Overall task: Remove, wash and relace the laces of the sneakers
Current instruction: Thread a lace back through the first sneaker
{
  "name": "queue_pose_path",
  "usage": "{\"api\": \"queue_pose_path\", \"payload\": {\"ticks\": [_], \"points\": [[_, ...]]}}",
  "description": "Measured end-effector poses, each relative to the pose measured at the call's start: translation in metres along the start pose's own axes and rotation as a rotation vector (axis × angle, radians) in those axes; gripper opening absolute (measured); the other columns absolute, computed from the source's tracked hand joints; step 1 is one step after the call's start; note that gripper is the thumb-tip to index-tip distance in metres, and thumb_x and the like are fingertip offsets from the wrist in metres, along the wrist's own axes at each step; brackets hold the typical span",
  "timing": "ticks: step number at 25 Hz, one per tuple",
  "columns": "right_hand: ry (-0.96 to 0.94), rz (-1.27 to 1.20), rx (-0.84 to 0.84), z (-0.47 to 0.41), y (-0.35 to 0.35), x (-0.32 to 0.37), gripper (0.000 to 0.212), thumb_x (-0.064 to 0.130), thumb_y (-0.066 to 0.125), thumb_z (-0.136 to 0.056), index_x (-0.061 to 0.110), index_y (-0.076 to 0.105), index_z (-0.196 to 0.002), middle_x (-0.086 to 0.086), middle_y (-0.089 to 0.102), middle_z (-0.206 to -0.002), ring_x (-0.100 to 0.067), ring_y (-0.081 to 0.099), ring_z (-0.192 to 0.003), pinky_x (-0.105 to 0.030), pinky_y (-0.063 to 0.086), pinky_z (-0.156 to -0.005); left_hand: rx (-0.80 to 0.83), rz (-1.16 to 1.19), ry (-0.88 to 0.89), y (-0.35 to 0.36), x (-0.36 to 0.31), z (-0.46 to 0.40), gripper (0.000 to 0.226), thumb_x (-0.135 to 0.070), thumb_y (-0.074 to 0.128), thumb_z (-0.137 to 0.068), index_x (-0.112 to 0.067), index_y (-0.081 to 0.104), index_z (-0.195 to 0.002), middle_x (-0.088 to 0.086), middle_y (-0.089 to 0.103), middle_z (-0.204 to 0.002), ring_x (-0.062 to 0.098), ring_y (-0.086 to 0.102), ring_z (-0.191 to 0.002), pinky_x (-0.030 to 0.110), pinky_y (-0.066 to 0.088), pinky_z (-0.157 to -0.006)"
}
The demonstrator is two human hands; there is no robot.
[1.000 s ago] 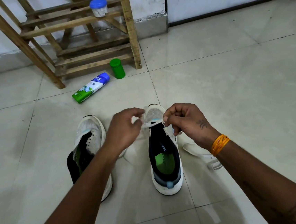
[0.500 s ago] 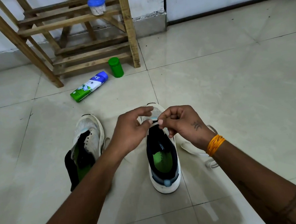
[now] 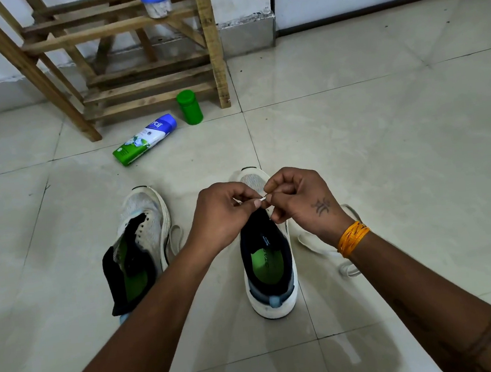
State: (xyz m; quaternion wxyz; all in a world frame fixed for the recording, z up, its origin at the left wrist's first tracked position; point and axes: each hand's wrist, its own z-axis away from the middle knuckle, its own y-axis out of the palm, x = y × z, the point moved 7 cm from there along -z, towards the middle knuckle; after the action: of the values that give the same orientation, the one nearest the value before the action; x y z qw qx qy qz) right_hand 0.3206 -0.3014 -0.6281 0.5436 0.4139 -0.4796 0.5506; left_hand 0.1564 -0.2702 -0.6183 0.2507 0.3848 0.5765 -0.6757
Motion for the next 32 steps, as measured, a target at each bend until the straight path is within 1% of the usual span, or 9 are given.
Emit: {"api": "queue_pose_path", "payload": {"ticks": [3, 5, 8, 10, 13, 15, 19, 26, 32], "points": [[0.004, -0.004, -0.018, -0.004, -0.001, -0.002, 0.012, -0.006, 0.067, -0.086, -0.004, 0.062, -0.097, -0.019, 0.070, -0.070, -0.027, 0.063, -0.053, -0.039, 0.058, -0.059, -0.004, 0.042, -0.013, 0.005, 0.000, -0.005, 0.010, -0.019, 0.079, -0.084, -0.027, 0.078, -0.078, -0.014, 0.070, -0.067, 0.001, 0.057, -0.057, 0.025, 0.046, -0.061], [-0.012, 0.060, -0.038, -0.006, -0.003, -0.006, 0.010, 0.000, 0.070, -0.086, 0.002, 0.064, -0.094, -0.013, 0.073, -0.072, -0.026, 0.066, -0.055, -0.043, 0.060, -0.063, -0.017, -0.014, -0.027, 0.009, 0.000, -0.011, 0.011, -0.018, 0.078, -0.084, -0.025, 0.076, -0.075, -0.011, 0.070, -0.065, 0.001, 0.058, -0.058, 0.023, 0.047, -0.062], [-0.020, 0.306, -0.190, -0.009, -0.013, -0.011, 0.008, 0.021, 0.075, -0.083, 0.022, 0.069, -0.087, 0.006, 0.073, -0.083, -0.013, 0.069, -0.073, -0.039, 0.059, -0.074, -0.106, -0.127, -0.077, 0.006, 0.006, -0.022, 0.007, -0.021, 0.076, -0.085, -0.022, 0.076, -0.078, -0.012, 0.069, -0.069, 0.001, 0.061, -0.066, 0.021, 0.044, -0.063], [0.050, 0.469, -0.096, -0.013, -0.005, -0.012, 0.021, 0.036, 0.077, -0.078, 0.028, 0.069, -0.096, 0.012, 0.069, -0.096, -0.008, 0.065, -0.088, -0.031, 0.052, -0.079, -0.114, -0.156, -0.099, 0.011, 0.011, -0.024, 0.007, -0.022, 0.076, -0.085, -0.022, 0.076, -0.079, -0.011, 0.071, -0.075, 0.006, 0.065, -0.074, 0.024, 0.046, -0.068], [0.094, 0.875, 0.102, -0.027, 0.016, -0.017, 0.046, 0.043, 0.074, -0.073, 0.025, 0.064, -0.114, 0.003, 0.062, -0.109, -0.020, 0.062, -0.097, -0.032, 0.048, -0.077, -0.086, -0.167, -0.144, 0.022, 0.021, -0.022, 0.010, -0.017, 0.073, -0.087, -0.020, 0.077, -0.079, -0.012, 0.070, -0.076, 0.009, 0.066, -0.077, 0.024, 0.047, -0.069], [0.054, 0.998, 0.049, -0.035, 0.018, -0.017, 0.036, 0.037, 0.071, -0.076, 0.017, 0.068, -0.105, -0.005, 0.067, -0.102, -0.029, 0.065, -0.093, -0.030, 0.046, -0.070, -0.082, -0.162, -0.170, 0.026, 0.026, -0.022, 0.011, -0.014, 0.071, -0.088, -0.018, 0.077, -0.079, -0.014, 0.067, -0.074, 0.007, 0.065, -0.076, 0.019, 0.043, -0.065], [0.037, 0.902, -0.127, -0.034, 0.010, -0.020, 0.016, 0.022, 0.069, -0.072, 0.007, 0.073, -0.075, -0.011, 0.065, -0.068, -0.037, 0.061, -0.074, -0.033, 0.047, -0.059, -0.083, -0.185, -0.187, 0.031, 0.026, -0.021, 0.012, -0.015, 0.069, -0.088, -0.017, 0.076, -0.079, -0.015, 0.064, -0.070, 0.008, 0.063, -0.075, 0.019, 0.042, -0.063], [0.036, 0.552, -0.273, -0.013, 0.002, -0.031, 0.016, 0.014, 0.068, -0.078, 0.016, 0.082, -0.086, -0.002, 0.078, -0.085, -0.027, 0.071, -0.089, -0.037, 0.057, -0.079, -0.122, -0.150, -0.315, 0.041, 0.038, -0.015, 0.015, -0.023, 0.067, -0.082, -0.014, 0.073, -0.072, 0.000, 0.070, -0.067, 0.018, 0.067, -0.070, 0.038, 0.058, -0.069], [0.034, 0.470, -0.280, -0.011, -0.001, -0.033, 0.018, 0.012, 0.067, -0.081, 0.018, 0.083, -0.088, 0.002, 0.079, -0.084, -0.018, 0.072, -0.085, -0.036, 0.058, -0.082, -0.144, 0.017, -0.382, 0.044, 0.043, -0.014, 0.012, -0.022, 0.074, -0.084, -0.019, 0.077, -0.073, -0.005, 0.074, -0.074, 0.013, 0.071, -0.076, 0.031, 0.058, -0.073]]}}
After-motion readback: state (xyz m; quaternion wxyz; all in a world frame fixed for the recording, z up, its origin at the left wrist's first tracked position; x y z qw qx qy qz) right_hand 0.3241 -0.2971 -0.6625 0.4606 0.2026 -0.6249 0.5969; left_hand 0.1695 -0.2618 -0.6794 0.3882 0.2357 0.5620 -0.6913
